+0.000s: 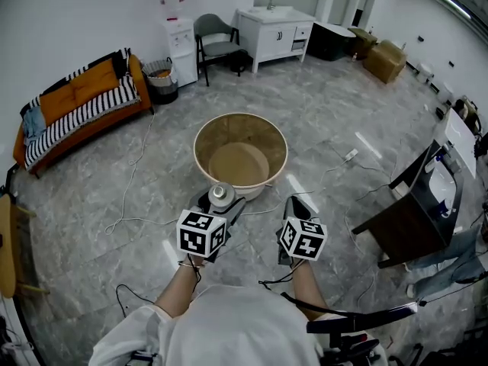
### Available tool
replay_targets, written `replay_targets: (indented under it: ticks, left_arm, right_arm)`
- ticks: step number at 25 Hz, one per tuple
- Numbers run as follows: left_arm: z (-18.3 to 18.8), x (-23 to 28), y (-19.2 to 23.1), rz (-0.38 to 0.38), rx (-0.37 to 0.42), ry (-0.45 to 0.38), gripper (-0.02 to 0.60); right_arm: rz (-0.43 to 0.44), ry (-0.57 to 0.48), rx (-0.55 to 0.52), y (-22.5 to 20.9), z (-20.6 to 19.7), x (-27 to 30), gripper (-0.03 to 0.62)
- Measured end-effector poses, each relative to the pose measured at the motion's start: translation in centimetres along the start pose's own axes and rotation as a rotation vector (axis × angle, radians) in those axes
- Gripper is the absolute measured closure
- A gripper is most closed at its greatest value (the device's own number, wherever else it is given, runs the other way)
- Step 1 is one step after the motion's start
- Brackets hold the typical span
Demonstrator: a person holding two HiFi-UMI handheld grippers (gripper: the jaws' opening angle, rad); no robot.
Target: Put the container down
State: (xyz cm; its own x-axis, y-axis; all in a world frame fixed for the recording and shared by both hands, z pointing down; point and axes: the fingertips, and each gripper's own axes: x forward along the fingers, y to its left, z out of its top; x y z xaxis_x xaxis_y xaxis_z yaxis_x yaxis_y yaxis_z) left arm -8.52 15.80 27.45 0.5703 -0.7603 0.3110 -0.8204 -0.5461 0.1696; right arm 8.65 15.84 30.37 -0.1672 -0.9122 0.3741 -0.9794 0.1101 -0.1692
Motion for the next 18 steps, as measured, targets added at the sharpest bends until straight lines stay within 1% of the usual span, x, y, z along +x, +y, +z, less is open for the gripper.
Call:
replay_targets:
  ticks: [3,7,12,18]
  left_arm:
    - [0.1,1.2,-0.2,0.005,-0.004,0.008,0.242]
    - [0.4,2.5,-0.3,0.01,0.013,0.017,0.242]
    - [0.7,4.5,0.2,-0.007,0.021,0.035,0.242]
    - [1.9,8.4,1.7,-0.029,0.012,0.015,0.242]
  right_arm:
    - [-0.002,0.0,0.017,-1.5,0.2,0.8,0.571]
    - [-0.002,0.007,0.05,-2.6,-0.1,1.8,0.571]
    - [-0.018,0.023,0.075,-3.8,-0.5,3.1,0.571]
    - [-0.064,0.008,0.071,-6.3,1.1,5.5,0.571]
